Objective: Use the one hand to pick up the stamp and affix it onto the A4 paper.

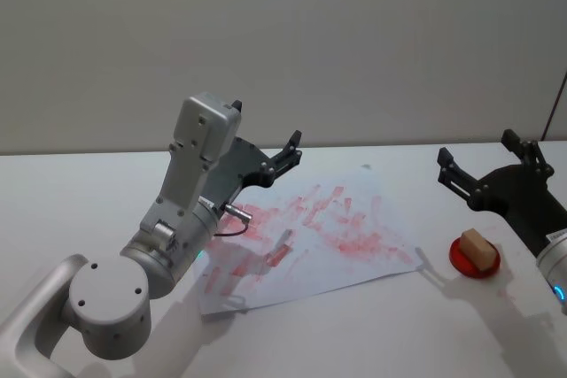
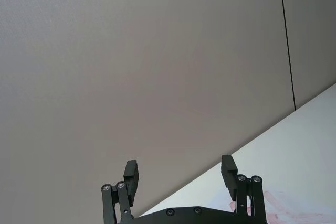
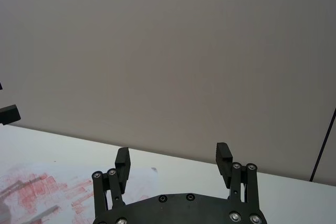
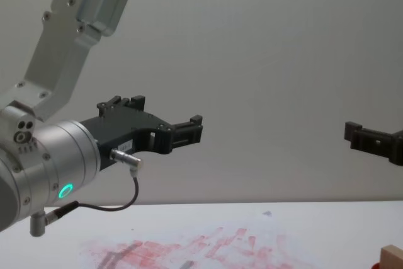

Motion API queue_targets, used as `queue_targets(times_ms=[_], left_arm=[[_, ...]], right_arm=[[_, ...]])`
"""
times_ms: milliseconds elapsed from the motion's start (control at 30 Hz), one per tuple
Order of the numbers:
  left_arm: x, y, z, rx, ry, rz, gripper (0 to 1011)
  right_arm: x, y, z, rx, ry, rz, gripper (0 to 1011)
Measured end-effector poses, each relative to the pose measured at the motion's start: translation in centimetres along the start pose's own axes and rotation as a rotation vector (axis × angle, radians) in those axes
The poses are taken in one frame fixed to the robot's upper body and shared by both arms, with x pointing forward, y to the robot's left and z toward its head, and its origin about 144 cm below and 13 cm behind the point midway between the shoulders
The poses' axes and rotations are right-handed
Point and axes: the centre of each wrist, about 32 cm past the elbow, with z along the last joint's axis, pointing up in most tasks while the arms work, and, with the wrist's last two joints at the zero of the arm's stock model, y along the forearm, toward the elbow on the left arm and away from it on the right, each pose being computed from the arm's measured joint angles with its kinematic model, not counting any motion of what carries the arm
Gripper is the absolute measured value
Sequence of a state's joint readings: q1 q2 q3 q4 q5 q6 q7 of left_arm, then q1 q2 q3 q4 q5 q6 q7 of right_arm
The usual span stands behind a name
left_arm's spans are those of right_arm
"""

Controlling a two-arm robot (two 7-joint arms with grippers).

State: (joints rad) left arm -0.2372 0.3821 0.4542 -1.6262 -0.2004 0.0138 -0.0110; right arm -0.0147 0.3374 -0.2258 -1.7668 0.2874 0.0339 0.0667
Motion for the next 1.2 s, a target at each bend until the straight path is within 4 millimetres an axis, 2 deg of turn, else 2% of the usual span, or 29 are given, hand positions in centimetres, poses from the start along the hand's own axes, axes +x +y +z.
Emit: queue_targets(times_ms=[1200], left_arm=[[0.00, 0.00, 0.00, 0.000, 0.000, 0.000, 1001]], right_arm=[[0.00, 0.00, 0.00, 0.000, 0.000, 0.000, 1001]])
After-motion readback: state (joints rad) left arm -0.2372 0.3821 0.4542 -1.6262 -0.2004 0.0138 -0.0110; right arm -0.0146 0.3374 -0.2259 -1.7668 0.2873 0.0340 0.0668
